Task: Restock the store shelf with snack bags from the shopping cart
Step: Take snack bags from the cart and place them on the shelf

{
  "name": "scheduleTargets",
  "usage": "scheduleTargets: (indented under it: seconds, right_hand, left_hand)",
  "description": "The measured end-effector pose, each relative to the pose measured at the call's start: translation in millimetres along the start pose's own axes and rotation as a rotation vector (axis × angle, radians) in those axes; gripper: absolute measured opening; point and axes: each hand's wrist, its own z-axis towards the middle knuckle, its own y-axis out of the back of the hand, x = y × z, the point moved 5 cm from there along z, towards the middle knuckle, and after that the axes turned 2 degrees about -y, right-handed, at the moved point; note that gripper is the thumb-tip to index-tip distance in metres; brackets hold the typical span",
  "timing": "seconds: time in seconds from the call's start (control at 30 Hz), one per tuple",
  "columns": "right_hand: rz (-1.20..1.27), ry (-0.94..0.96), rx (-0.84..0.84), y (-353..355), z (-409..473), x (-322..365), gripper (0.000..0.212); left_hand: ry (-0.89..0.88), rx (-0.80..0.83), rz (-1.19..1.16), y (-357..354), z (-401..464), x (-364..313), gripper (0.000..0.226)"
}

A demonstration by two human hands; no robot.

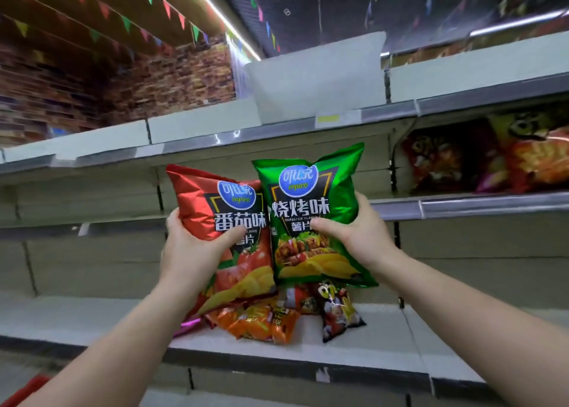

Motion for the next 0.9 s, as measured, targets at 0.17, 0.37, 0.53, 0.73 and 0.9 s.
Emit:
scheduleTargets:
  seconds: [0.17, 0.37, 0.53, 0.73, 0.9]
  right_hand:
    - [-0.05, -0.021, -0.121, 51, -15, 10, 0.067]
    - [-0.126, -0.036, -0.243, 106, -34, 19, 0.069]
    - [-0.148, -0.064, -0.312, 151, -43, 15, 0.063]
    - [-0.137, -0.109, -0.356, 216, -32, 3, 0.058]
    - [-0.075, -0.162, -0.404, 273, 1, -20, 0.05]
  left_hand:
    - [-0.033, 0.138, -0.086, -38, -7, -22, 0.093]
    - [-0.019, 0.287, -0.187, -82, -25, -42, 0.094]
    - [-0.018, 0.368, -0.242, -118, -44, -63, 0.093]
    - [-0.028, 0.45, -0.29, -161, -62, -97, 0.103]
    - [-0.019, 0.417, -0.253, -191, -71, -121, 0.09]
